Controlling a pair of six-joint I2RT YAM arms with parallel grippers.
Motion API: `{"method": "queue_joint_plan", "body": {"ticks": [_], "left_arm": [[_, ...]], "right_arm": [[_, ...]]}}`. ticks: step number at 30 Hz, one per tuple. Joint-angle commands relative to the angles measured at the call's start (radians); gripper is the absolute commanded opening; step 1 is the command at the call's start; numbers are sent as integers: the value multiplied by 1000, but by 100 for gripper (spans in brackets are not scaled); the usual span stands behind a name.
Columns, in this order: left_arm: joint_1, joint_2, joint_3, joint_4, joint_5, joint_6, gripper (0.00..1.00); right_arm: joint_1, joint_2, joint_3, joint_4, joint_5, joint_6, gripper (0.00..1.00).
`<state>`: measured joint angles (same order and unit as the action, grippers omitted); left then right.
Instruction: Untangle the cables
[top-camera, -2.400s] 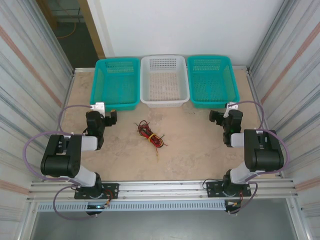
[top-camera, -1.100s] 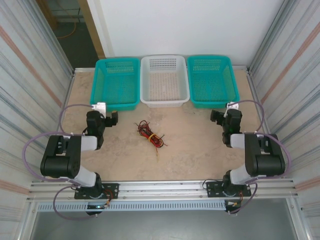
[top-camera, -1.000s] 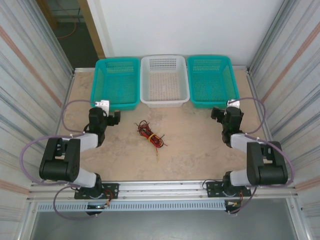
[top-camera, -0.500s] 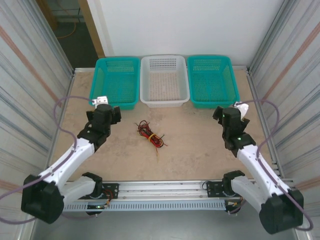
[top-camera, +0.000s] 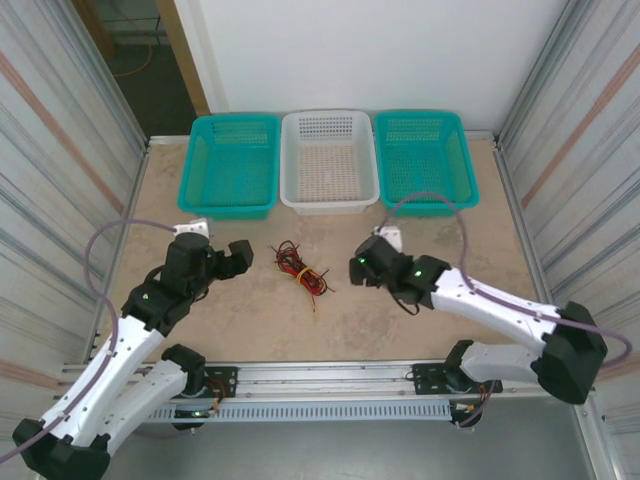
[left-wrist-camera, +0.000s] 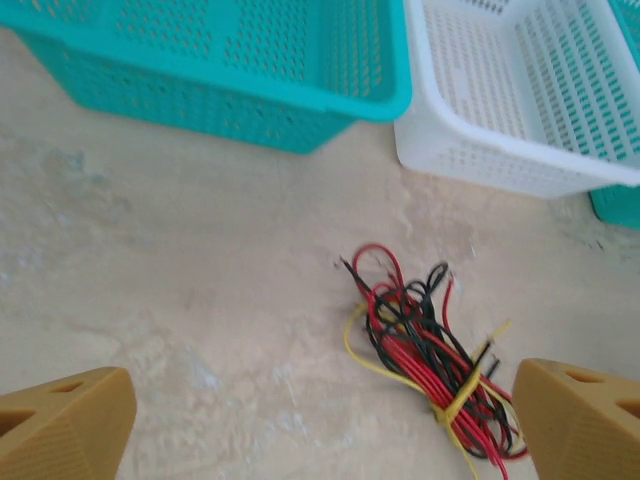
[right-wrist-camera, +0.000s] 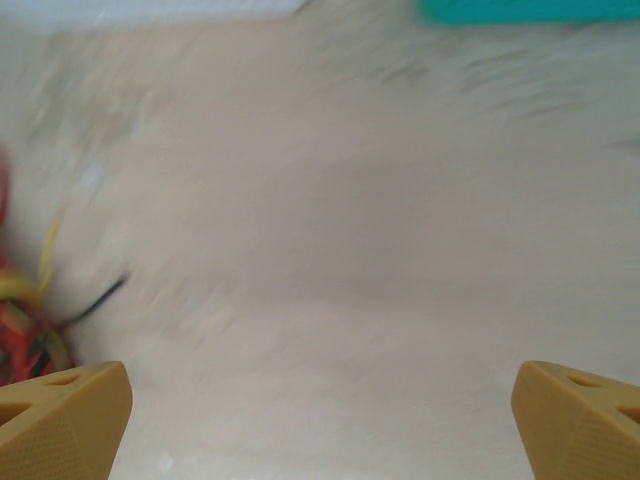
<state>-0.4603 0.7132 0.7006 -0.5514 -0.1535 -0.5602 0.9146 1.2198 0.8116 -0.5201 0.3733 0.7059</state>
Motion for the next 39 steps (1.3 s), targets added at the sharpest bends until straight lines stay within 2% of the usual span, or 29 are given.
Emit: {"method": "queue_joint_plan", "body": {"ticks": [1,3,6,9,15,19,23,30,39], "left_arm": [[-6,-30,13,-8,78,-30,90],[-6,-60,1,27,78,-35,89],[-5,-77,4,48,92,-26,88],[-5,-52,25,28,133,-37,90],[-5,22,23,37,187,-59,94],[-5,72,46,21,199,-54,99],[-5,72,14,43,205,-79,99],[-5,73,-15,81,230,-92,91],[-3,64,-48,106,232,-118,91]], "right_arm": [[8,56,8,118,-205,-24,91],[6,84,24,140,-301,-40,91],[2,112,28,151,-368,-58,90],[-11,136,20,165,-413,-63,80],[-71,195,12,289,-582,-35,81],[-88,275,61,267,-564,-73,81],[-163,333,48,343,-662,-73,77],[-118,438,97,363,-699,-106,74],[-107,535,152,392,-702,-109,67]]}}
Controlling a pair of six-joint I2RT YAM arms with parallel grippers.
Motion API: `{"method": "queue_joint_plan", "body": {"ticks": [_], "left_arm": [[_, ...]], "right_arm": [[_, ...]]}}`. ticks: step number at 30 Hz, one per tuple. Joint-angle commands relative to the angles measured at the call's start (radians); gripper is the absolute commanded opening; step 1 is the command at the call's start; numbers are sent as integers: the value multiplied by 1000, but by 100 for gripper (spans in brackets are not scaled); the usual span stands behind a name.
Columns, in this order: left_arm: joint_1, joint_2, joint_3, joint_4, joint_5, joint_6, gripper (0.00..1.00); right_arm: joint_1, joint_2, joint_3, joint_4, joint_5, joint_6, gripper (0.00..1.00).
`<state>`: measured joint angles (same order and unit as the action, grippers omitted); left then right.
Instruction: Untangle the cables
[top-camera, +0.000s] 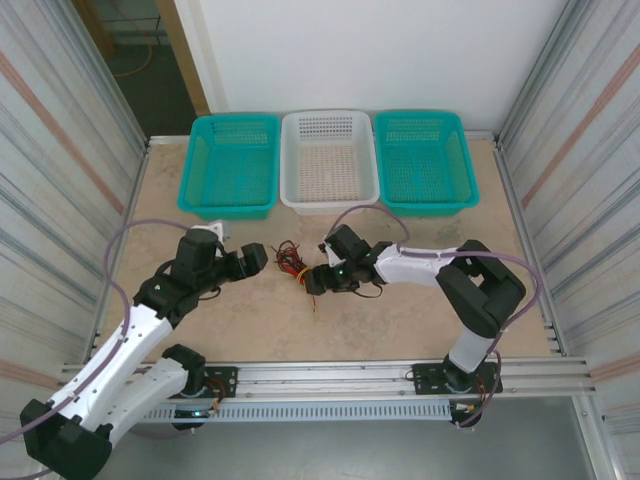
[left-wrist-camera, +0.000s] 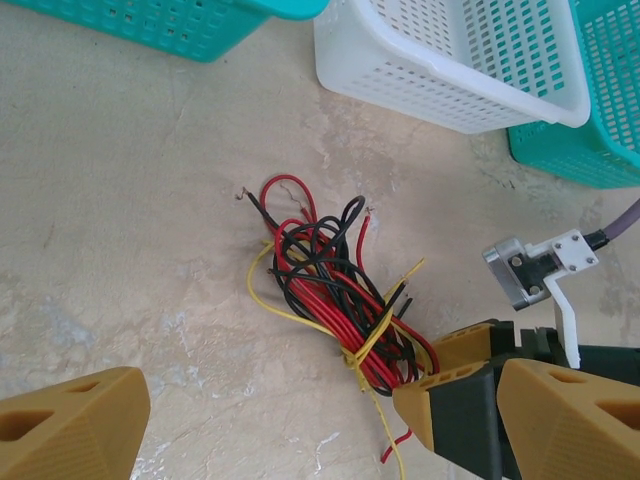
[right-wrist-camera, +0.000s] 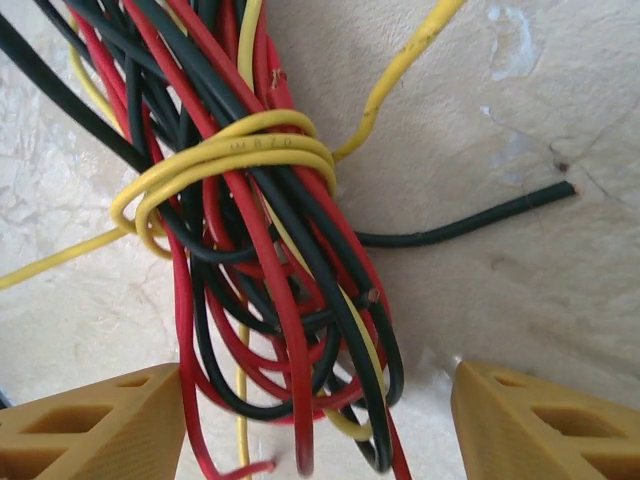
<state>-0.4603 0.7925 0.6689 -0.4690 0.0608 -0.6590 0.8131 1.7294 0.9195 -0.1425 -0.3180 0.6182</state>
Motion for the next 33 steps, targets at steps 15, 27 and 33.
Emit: {"method": "queue_joint_plan", "body": {"ticks": [15,27,33], "left_arm": [[30,-59,-87,85,71,-92,99],[166,-98,-130,400,539,-175,99],[163,-34,-118,597,722,-205,99]], "right_arm": [[-11,35,91,-4,-31,-65,0],[-38,-233,185,-61,-159,-135,0],[-54,-280,274,-74,-350,-131,0]]}}
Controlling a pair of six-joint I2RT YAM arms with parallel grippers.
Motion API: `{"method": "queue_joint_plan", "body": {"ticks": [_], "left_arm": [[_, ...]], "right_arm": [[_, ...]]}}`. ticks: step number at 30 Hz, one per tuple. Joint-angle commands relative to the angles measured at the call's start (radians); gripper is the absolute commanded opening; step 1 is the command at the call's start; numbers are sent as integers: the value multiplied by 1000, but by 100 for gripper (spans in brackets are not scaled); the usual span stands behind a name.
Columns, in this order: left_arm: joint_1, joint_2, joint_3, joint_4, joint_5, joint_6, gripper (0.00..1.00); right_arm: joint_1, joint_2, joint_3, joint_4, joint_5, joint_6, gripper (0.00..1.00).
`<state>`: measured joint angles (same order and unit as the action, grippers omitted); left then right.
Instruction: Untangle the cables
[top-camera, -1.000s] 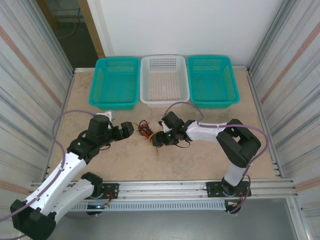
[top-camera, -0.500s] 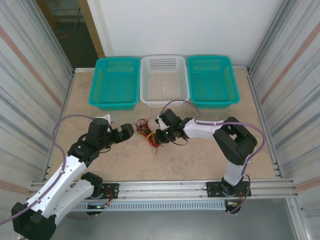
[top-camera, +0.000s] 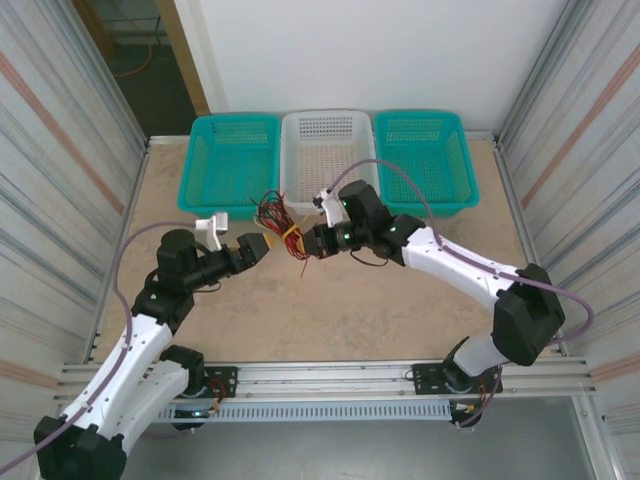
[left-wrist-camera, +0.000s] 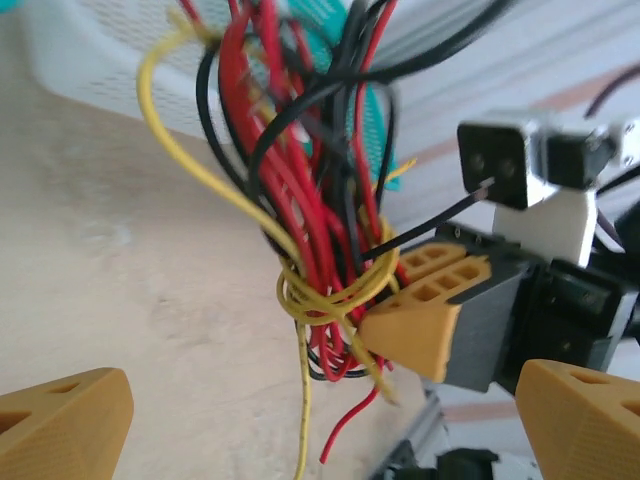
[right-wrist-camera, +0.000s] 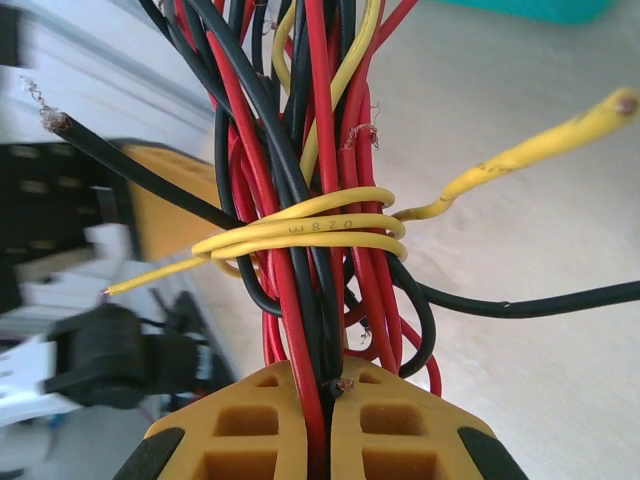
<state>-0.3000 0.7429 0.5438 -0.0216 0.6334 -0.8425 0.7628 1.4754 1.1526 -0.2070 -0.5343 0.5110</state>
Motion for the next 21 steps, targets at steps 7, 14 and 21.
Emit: {"method": "queue_joint_plan", "body": {"ticks": [7,14,21], "left_arm": [[9,1,44,197,135,17,99],[61,5,36,231,201,-26,99],[98,62,22,296,274,-84,99]], "right_arm": [[4,-9,100,-30,-249,-20,0],[20,-5,110,-46,-269,-30,0],[33,10,134,-68,-283,-48,0]]}}
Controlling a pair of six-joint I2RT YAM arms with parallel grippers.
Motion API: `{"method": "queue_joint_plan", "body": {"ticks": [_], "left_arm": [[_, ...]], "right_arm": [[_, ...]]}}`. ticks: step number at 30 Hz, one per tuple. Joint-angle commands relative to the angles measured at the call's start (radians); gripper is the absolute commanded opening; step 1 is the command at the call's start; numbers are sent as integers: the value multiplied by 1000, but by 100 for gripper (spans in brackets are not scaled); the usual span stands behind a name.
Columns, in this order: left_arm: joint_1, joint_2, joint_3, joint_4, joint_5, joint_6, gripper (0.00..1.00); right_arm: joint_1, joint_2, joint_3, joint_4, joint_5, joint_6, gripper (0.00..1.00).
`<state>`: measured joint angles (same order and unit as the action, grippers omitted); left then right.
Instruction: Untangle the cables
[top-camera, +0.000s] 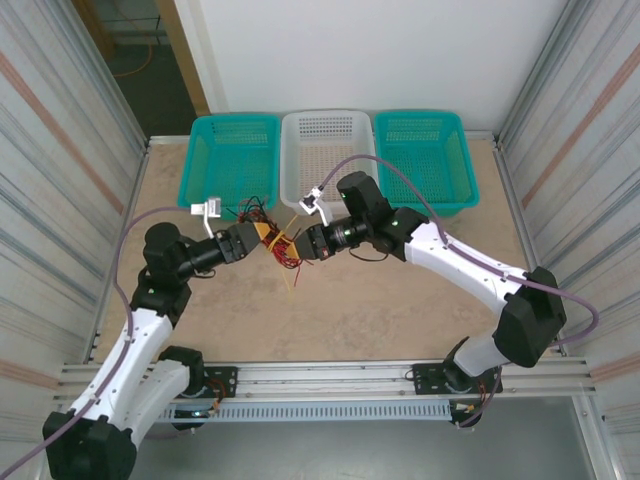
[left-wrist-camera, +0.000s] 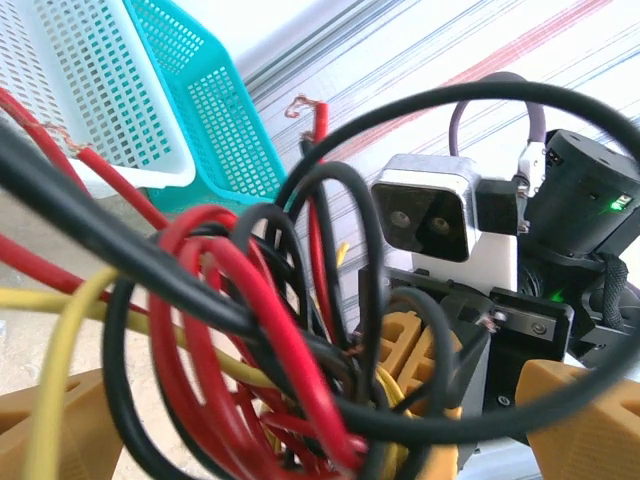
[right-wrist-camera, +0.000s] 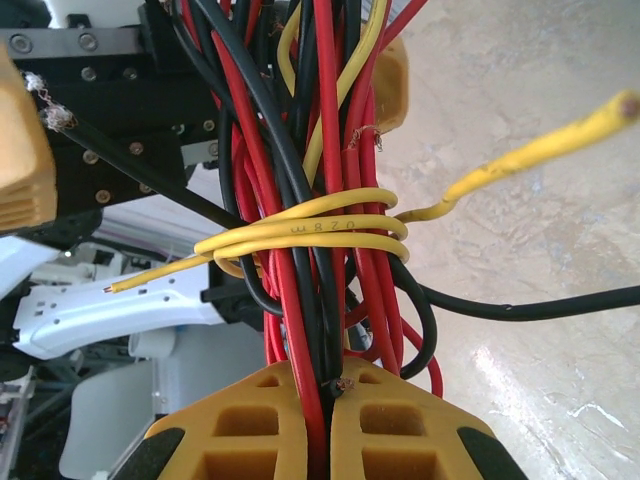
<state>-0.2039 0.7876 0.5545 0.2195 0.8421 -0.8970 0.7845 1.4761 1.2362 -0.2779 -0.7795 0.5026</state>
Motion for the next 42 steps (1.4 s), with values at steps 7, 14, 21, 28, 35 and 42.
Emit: {"method": "queue_joint_plan", "body": {"ticks": [7,14,21,28,35,42], "left_arm": [[-14,51,2,100,82,-41,94],[-14,93,10,150,109,-64,74],[-15,108,-8,198,124,-85,38],[-17,107,-24,221,134,-79,12],[-3,78,-44,240,58,-90,0],[4,42,-57,361,-6,-177,0]], "right_arm": [[20,33,74,8,-43,-40,0],[35,56,99,-6,-44,-47,0],[35,62,106,9,-49,-35,0],[35,71,106,29,-43,-16,0],[12,-24,88,-53,242,-43,53],[-162,-299,-131,167,290,107,99]]}}
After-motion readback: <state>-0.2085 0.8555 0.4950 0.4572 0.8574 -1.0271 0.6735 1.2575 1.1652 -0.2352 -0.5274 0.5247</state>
